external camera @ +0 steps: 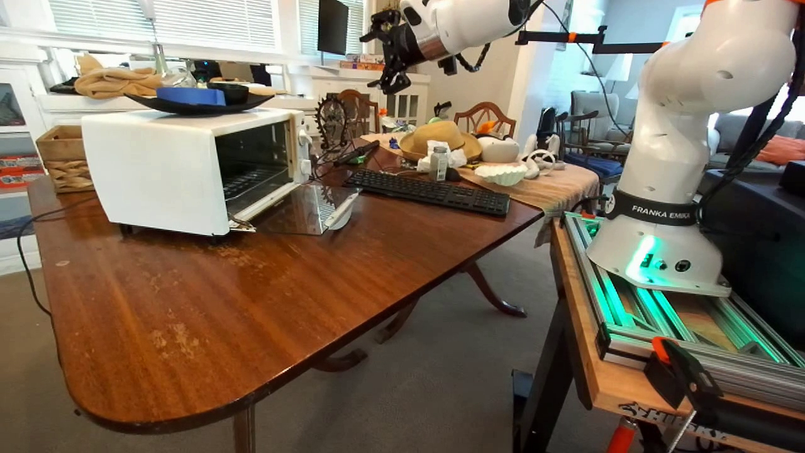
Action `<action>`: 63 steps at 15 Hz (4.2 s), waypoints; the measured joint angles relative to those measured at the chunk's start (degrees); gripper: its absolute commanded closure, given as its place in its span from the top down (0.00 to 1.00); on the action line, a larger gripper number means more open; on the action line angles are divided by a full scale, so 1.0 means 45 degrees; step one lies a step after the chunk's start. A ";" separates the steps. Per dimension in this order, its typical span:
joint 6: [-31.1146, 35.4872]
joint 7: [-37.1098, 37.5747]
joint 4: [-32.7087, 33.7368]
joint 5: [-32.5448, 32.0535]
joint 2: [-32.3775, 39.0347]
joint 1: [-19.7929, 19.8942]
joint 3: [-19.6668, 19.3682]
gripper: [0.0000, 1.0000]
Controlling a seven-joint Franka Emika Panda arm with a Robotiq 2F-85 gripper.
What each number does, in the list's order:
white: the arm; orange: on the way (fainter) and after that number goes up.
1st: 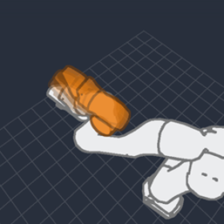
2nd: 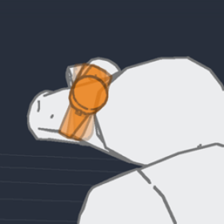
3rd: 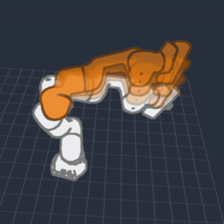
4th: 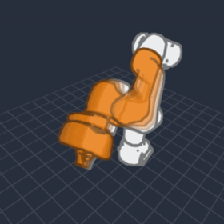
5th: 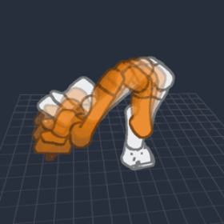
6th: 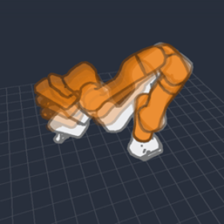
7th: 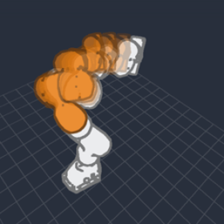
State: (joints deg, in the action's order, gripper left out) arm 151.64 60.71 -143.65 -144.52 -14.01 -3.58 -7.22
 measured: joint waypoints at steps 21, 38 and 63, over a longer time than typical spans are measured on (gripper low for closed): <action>0.4948 -0.1411 0.8412 0.0104 0.6929 0.0236 0.1518 0.46; 0.5049 -0.2826 0.9615 0.0104 0.8707 0.4578 0.6071 0.30; 0.5922 -0.6100 1.0470 0.0116 0.9925 0.7173 0.8155 0.02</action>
State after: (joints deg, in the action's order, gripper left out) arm 178.29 33.26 -96.54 -144.00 30.65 28.69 29.47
